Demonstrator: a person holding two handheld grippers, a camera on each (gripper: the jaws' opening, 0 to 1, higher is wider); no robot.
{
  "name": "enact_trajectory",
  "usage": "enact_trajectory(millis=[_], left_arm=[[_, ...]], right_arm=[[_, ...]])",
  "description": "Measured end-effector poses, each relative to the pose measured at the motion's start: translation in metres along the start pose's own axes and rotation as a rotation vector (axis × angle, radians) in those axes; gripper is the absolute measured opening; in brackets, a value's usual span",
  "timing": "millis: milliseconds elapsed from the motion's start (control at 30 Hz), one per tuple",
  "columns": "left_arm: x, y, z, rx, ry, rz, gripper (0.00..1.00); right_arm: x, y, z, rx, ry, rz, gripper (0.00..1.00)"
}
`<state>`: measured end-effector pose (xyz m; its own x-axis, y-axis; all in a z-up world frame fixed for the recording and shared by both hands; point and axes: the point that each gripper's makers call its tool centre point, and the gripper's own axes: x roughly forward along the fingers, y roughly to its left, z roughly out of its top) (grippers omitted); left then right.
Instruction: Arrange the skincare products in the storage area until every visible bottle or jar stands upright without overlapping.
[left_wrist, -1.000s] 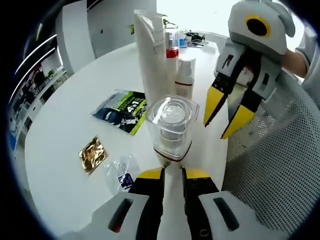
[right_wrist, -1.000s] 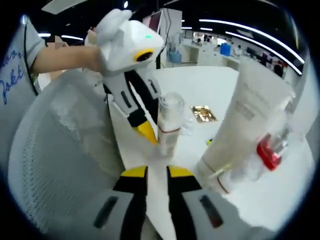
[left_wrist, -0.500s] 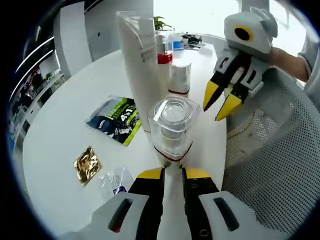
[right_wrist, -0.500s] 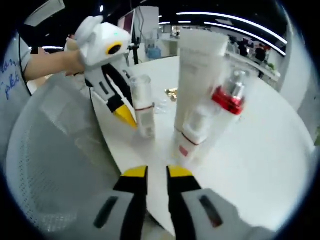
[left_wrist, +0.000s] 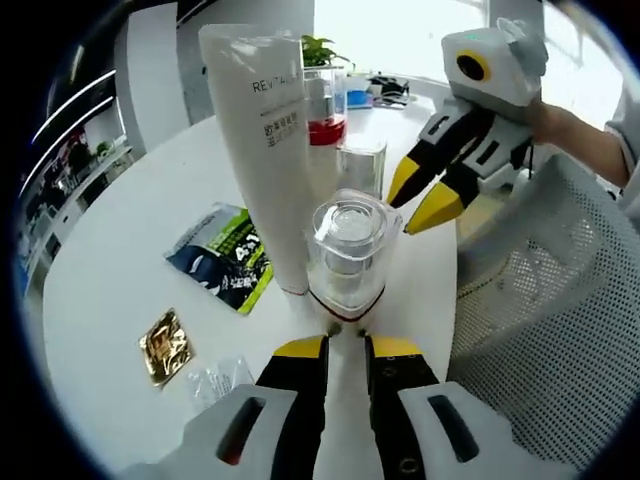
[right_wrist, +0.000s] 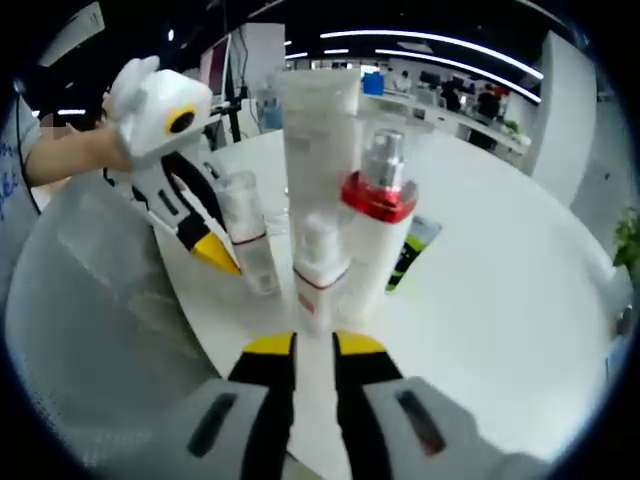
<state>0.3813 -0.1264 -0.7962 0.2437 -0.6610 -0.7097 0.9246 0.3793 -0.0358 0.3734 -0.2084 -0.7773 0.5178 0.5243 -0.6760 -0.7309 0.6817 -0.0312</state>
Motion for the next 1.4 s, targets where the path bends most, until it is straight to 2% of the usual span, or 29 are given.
enact_trajectory(millis=[233, 500, 900, 1400], left_arm=[[0.008, -0.002, 0.006, 0.003, 0.001, 0.003, 0.11], [0.012, 0.0, 0.012, -0.032, -0.014, 0.023, 0.1], [0.017, -0.004, 0.019, -0.11, -0.043, 0.064, 0.08], [0.02, -0.003, 0.021, -0.234, -0.061, 0.112, 0.11]], right_arm=[[0.002, 0.001, 0.001, 0.008, -0.01, 0.004, 0.14], [0.002, -0.001, 0.002, 0.017, -0.017, 0.0, 0.14], [0.006, 0.0, 0.007, 0.02, -0.031, 0.006, 0.14], [0.011, -0.003, 0.008, 0.03, -0.033, 0.004, 0.12]])
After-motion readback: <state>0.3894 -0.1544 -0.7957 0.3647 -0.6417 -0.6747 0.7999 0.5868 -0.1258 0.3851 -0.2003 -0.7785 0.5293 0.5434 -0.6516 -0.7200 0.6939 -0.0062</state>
